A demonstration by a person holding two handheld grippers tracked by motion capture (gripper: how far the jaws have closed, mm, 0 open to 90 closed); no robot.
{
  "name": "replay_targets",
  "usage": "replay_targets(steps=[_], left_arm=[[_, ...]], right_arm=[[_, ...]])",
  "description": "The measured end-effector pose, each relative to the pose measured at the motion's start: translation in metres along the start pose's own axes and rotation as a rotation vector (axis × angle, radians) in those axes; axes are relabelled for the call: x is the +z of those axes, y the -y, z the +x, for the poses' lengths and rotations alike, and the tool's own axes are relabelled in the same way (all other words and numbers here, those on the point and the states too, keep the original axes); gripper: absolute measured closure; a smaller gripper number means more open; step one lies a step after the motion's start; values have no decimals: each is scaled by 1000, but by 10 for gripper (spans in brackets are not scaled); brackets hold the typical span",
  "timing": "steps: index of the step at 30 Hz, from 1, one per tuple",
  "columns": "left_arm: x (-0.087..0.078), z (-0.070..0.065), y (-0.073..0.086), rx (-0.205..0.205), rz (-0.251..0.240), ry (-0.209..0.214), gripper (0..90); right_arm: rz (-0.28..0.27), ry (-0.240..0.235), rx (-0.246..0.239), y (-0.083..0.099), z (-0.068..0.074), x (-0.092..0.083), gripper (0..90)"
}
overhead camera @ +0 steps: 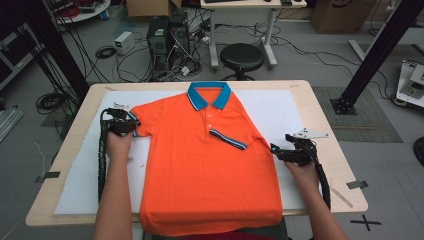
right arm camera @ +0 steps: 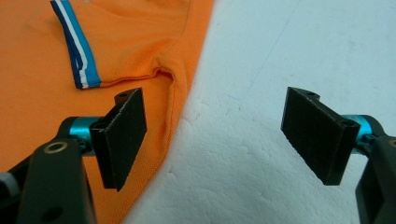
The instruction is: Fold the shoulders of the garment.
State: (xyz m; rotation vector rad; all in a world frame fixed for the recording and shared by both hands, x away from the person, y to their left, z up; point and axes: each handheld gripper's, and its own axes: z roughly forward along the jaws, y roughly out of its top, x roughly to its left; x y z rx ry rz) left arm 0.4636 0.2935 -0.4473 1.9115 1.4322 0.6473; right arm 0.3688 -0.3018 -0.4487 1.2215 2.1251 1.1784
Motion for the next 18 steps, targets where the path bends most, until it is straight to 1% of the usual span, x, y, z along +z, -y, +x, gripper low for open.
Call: replay_targets(steps=[1, 3, 6, 8, 11, 12, 15, 16, 18], left_arm=[[-1, -3, -1, 18, -4, -10, 801], [-3, -8, -3, 35, -20, -7, 812], [-10, -15, -9, 57, -53, 9, 817], [-15, -21, -14, 77, -75, 32, 817], [-21, -35, -22, 115, -93, 60, 817], [-22, -39, -24, 121, -98, 67, 817], [-27, -55, -31, 169, -123, 82, 817], [-28, -60, -32, 174, -132, 90, 816], [-28, -70, -33, 195, -129, 105, 816]], right_arm=[[0, 0, -1, 0, 0, 0, 228], [0, 0, -2, 0, 0, 0, 228], [2, -1, -1, 0, 0, 0, 229], [3, 0, 0, 0, 0, 0, 229], [4, -1, 0, 0, 0, 0, 229], [5, -1, 2, 0, 0, 0, 229], [5, 0, 1, 0, 0, 0, 229], [5, 0, 1, 0, 0, 0, 229], [5, 1, 0, 0, 0, 0, 230]])
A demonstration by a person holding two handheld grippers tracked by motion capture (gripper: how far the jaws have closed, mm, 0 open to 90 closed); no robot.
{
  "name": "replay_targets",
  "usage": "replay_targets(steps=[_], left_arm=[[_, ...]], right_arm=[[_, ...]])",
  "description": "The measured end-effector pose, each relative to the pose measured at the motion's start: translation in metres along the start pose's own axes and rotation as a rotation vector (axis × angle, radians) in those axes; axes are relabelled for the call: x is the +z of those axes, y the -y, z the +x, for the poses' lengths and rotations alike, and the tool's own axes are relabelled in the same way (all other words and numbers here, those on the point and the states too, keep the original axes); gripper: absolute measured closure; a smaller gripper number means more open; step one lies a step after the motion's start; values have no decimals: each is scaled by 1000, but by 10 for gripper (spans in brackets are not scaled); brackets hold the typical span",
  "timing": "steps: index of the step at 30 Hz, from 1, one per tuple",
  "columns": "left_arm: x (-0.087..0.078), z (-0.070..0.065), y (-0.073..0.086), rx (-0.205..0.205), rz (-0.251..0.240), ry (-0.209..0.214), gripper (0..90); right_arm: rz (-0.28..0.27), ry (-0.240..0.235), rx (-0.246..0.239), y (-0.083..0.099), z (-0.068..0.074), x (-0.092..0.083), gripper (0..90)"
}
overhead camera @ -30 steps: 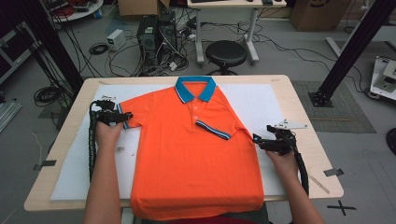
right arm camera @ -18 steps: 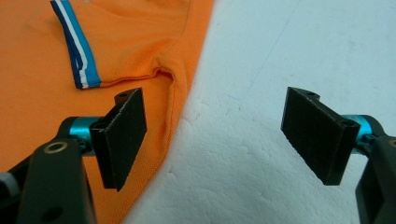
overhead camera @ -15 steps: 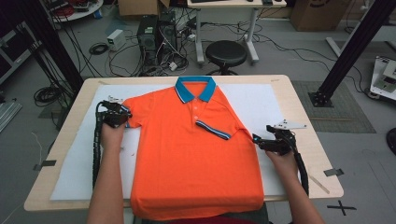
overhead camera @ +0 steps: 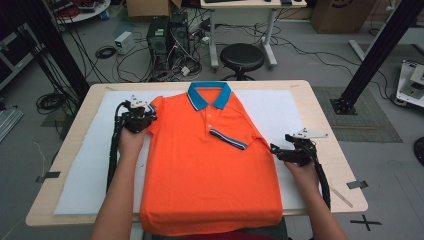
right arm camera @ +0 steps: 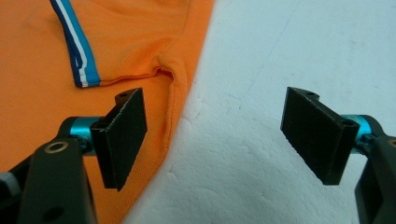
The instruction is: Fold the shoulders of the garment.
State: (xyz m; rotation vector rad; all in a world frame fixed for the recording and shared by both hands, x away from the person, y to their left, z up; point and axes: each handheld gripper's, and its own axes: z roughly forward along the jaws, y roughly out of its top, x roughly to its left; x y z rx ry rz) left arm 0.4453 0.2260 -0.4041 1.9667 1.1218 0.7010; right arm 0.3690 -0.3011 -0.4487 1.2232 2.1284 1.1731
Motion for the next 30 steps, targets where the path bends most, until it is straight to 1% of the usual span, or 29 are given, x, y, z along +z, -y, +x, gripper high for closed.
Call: replay_targets(steps=[5, 6, 8, 10, 11, 12, 14, 16, 17, 18, 22, 25, 26, 27, 28, 30], left_arm=[[4, -19, -4, 49, 26, 50, 815], [4, -22, -5, 51, 28, 56, 814], [4, -30, -7, 56, 31, 82, 813], [5, -37, -9, 70, 35, 94, 810], [6, -40, -10, 70, 37, 99, 808], [6, -44, -11, 73, 35, 109, 802], [7, -53, -12, 69, 13, 132, 786], [7, -61, -12, 54, -7, 176, 743], [6, -64, -12, 48, -22, 191, 712], [5, -67, -13, 50, -32, 201, 697], [3, -68, -13, 36, -49, 203, 631], [7, -65, -10, 5, -35, 200, 582], [8, -64, -8, 5, -29, 198, 571], [10, -64, -6, -3, -22, 201, 555], [12, -63, -4, -9, -12, 209, 542], [15, -65, -1, -7, -2, 218, 523]], right_arm=[[3, -1, -1, 0, 0, 0, 229], [3, -2, -1, 0, 0, 0, 229], [3, -1, -1, 0, 0, 0, 229], [4, -1, 0, 0, 0, 0, 230], [4, -1, -2, 0, 0, 0, 230], [4, -1, -2, 0, 0, 0, 230], [2, -1, -7, 0, 0, 0, 230], [3, 0, -8, 0, 0, 0, 230], [2, 1, -7, 0, 1, 0, 230], [3, 0, -8, 0, 1, 0, 230], [5, 0, -11, 0, 1, 0, 230], [5, 1, -10, 0, 1, 0, 230], [5, 0, -10, 0, 1, 0, 230], [5, 0, -10, 0, 1, 0, 230], [5, 1, -12, 0, 1, 0, 230], [7, 0, -11, 0, 1, 0, 230]])
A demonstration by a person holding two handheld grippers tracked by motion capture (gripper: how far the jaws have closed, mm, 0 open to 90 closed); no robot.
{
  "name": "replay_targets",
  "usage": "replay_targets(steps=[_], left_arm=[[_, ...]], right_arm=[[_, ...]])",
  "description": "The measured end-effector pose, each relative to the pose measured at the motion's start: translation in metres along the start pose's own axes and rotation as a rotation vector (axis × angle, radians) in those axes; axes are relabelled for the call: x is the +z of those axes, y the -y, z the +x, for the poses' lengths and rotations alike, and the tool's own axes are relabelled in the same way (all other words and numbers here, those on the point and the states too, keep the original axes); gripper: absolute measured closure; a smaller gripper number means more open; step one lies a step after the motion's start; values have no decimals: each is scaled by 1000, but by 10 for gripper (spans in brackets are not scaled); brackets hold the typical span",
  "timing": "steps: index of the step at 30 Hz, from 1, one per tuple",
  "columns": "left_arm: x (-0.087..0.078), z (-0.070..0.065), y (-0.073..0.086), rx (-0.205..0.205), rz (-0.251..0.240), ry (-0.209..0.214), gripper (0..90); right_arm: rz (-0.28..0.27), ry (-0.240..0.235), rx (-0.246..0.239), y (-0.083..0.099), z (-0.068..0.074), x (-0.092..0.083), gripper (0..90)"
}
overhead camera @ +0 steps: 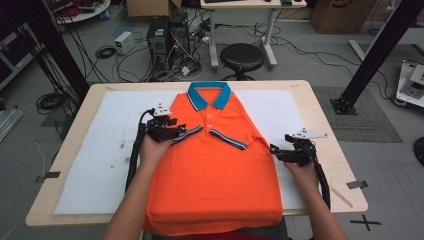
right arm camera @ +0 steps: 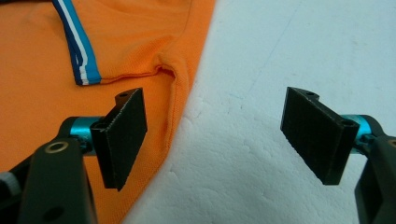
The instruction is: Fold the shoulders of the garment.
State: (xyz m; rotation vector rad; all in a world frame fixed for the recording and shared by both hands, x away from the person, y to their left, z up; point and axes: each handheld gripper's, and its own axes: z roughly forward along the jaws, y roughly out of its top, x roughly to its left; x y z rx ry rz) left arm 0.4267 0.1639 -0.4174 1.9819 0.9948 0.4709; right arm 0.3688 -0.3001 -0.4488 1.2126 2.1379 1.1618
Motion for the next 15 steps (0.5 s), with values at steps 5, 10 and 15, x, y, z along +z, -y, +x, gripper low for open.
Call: replay_targets(steps=[5, 10, 15], left_arm=[[11, -7, 4, 34, 34, 32, 505], [27, -16, 6, 70, 93, 44, 590], [35, -20, 10, 122, 113, 16, 786]], right_arm=[[0, 3, -4, 0, 0, 0, 231], [1, 7, -10, 0, 1, 0, 230], [1, 7, -12, 0, 1, 0, 230]])
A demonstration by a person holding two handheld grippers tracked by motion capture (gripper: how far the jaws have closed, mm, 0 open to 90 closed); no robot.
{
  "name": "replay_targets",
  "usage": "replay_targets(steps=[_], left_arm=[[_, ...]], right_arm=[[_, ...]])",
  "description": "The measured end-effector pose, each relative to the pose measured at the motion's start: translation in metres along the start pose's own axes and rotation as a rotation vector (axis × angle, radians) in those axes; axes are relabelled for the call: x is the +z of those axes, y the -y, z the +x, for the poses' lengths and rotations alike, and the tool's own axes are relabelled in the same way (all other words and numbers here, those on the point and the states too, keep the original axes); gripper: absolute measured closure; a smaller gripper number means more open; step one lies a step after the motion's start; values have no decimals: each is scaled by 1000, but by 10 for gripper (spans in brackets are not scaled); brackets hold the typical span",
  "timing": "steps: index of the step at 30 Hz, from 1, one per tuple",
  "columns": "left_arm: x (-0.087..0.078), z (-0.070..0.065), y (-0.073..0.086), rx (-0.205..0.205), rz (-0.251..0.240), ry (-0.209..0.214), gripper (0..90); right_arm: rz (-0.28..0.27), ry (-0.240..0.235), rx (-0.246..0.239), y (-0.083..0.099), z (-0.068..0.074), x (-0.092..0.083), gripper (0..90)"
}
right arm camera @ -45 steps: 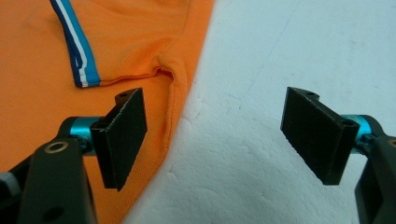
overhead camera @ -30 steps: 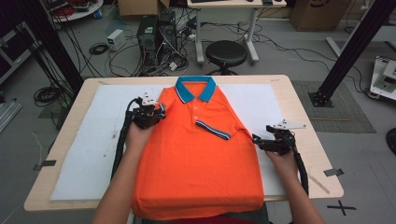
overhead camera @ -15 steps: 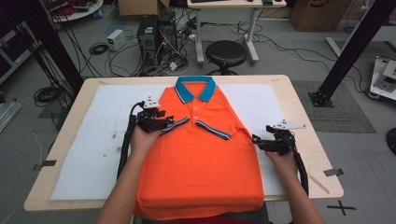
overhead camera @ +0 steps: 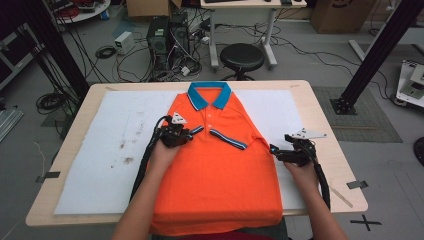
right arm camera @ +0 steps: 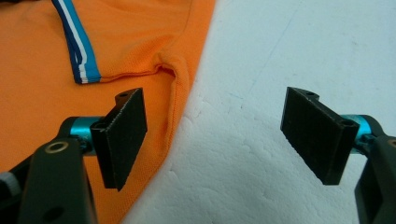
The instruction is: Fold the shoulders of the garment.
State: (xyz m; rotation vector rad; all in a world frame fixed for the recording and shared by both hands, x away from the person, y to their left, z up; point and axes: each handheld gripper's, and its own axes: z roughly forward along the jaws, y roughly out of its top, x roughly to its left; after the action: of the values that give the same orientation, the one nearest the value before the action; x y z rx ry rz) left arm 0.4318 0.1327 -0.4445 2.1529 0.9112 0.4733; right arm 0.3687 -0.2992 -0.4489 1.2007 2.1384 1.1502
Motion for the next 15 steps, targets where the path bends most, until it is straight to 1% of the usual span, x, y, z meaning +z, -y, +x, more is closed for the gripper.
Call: replay_targets(steps=[1, 3, 8, 11, 12, 13, 14, 15], left_arm=[[0, 0, 0, 2, -4, 7, 834], [-3, -3, -1, 21, -20, -3, 870], [-16, -11, -6, 36, -78, 24, 892], [-19, -15, -9, 52, -90, 19, 891], [-17, -15, -9, 49, -89, 7, 870], [-14, -14, -10, 37, -72, -9, 788], [-10, -11, -9, 16, -54, -22, 718], [-7, -10, -8, 2, -44, -26, 616]], right_arm=[[0, 0, 3, 0, 0, 0, 231], [0, -1, 0, 0, 0, 0, 230], [1, -1, -1, 0, 0, 0, 230], [2, 0, -1, 0, 1, 0, 231], [3, 0, -2, 0, 1, 0, 231], [2, 2, -4, 0, 1, 0, 230], [4, 2, -4, 0, 1, 0, 230], [4, 2, -2, 0, 1, 0, 230]])
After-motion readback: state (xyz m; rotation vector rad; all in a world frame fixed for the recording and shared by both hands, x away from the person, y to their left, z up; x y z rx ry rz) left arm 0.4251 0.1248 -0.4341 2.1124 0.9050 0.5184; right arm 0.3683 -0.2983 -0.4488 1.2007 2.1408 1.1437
